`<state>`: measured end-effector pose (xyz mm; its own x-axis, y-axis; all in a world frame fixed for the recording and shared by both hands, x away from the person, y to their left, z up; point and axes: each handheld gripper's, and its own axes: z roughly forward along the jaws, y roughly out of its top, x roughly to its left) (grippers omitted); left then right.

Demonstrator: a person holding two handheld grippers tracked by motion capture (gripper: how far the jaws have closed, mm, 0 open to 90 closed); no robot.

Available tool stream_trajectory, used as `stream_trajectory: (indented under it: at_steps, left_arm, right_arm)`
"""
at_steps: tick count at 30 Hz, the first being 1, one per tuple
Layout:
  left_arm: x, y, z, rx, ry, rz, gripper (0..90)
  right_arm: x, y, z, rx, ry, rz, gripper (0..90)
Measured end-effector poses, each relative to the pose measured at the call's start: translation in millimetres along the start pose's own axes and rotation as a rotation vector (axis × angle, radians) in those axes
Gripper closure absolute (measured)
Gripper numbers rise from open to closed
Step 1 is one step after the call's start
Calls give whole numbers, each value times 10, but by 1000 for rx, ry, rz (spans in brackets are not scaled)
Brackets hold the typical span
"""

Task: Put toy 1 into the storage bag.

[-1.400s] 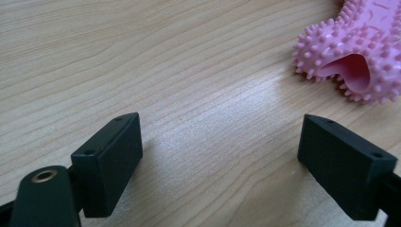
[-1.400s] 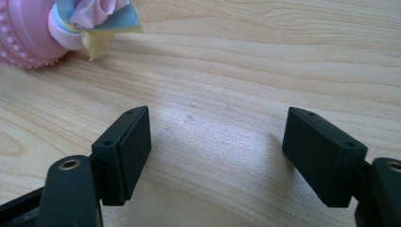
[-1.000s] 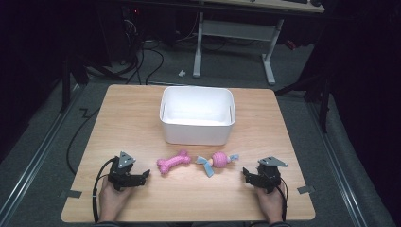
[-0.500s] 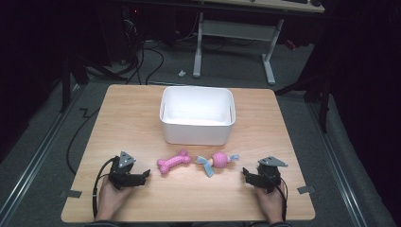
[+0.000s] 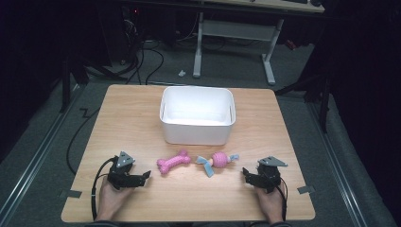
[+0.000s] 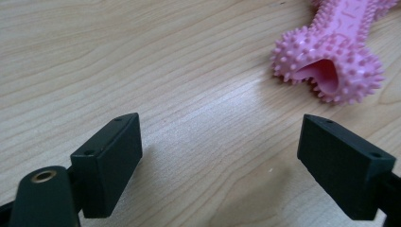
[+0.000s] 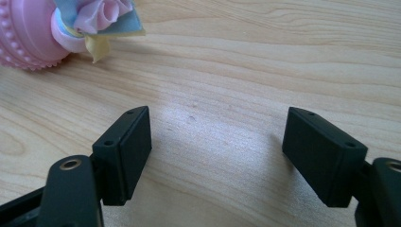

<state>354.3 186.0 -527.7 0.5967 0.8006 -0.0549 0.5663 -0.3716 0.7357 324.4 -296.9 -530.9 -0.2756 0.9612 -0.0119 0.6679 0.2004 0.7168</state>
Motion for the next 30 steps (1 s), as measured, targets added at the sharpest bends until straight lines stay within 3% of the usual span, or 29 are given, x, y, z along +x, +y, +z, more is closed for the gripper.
stream_trajectory:
  at_steps: [11,18,30]
  left_arm:
    - [-67,184,-185,-53,-108,22,173]
    - [-188,348,-216,-67,-130,59,183]
    - [-369,608,-118,-17,-149,158,248]
  right_arm:
    - [1,0,0,0,1,-1,246]
    - [2,0,0,1,2,-3,244]
    - [4,0,0,0,5,-4,244]
